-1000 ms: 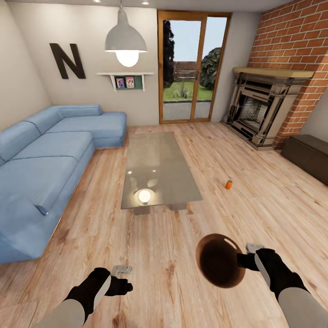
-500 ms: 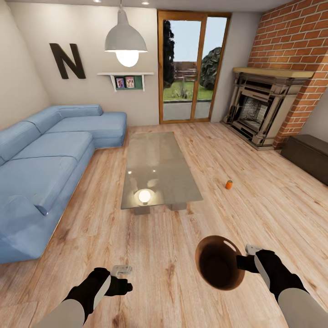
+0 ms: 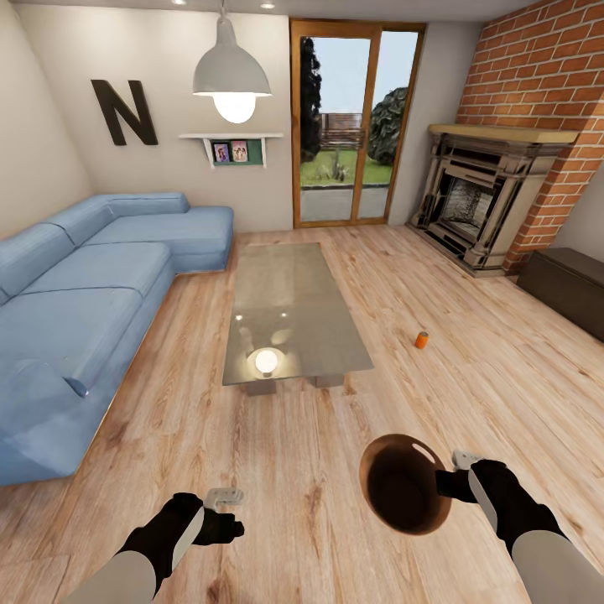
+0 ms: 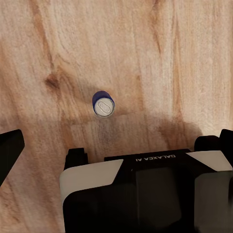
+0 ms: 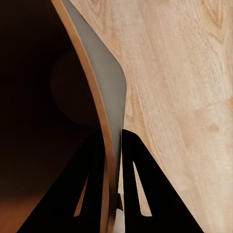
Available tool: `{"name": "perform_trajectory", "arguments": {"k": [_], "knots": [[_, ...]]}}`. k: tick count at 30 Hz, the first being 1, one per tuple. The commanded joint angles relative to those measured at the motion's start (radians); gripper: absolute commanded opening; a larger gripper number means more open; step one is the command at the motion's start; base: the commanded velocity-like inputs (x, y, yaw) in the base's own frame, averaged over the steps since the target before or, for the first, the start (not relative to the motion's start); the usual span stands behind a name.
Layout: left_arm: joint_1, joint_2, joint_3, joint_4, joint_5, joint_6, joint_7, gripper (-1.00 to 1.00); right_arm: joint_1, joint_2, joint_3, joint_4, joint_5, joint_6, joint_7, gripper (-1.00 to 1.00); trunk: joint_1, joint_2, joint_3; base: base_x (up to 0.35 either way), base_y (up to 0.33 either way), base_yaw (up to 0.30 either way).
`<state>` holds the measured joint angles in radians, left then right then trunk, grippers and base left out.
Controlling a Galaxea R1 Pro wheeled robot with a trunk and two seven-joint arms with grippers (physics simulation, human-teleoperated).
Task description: Put the three can of soda from the living room inside the tash can in the kitchen.
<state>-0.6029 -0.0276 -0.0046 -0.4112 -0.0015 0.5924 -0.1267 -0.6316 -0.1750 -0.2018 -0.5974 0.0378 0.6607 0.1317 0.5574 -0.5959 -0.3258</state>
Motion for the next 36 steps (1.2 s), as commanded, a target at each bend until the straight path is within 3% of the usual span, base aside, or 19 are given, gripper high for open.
{"name": "perform_trajectory", "arguments": {"k": [1, 22, 29, 31, 36], "knots": [[0.0, 0.0, 0.0, 0.0, 0.0, 0.0, 0.0, 1.0, 0.0, 0.0, -0.001, -0.001, -0.012, 0.001, 0.004, -1.0, 0.0, 0.0, 0.0, 0.0, 0.0, 0.0], [0.0, 0.0, 0.0, 0.0, 0.0, 0.0, 0.001, 1.0, 0.0, 0.0, 0.0, -0.001, -0.011, 0.003, 0.014, -1.0, 0.0, 0.0, 0.0, 0.0, 0.0, 0.0], [0.0, 0.0, 0.0, 0.0, 0.0, 0.0, 0.0, 1.0, 0.0, 0.011, 0.018, -0.018, -0.006, 0.01, 0.012, -1.0, 0.0, 0.0, 0.0, 0.0, 0.0, 0.0], [0.0, -0.001, 0.0, 0.0, 0.0, 0.0, 0.0, 1.0, 0.0, 0.018, 0.022, -0.044, -0.004, 0.027, 0.012, -1.0, 0.0, 0.0, 0.0, 0.0, 0.0, 0.0], [0.0, -0.001, 0.0, 0.0, 0.001, 0.0, 0.0, 1.0, 0.0, 0.041, 0.029, -0.239, -0.002, 0.158, 0.012, -1.0, 0.0, 0.0, 0.0, 0.0, 0.0, 0.0]]}}
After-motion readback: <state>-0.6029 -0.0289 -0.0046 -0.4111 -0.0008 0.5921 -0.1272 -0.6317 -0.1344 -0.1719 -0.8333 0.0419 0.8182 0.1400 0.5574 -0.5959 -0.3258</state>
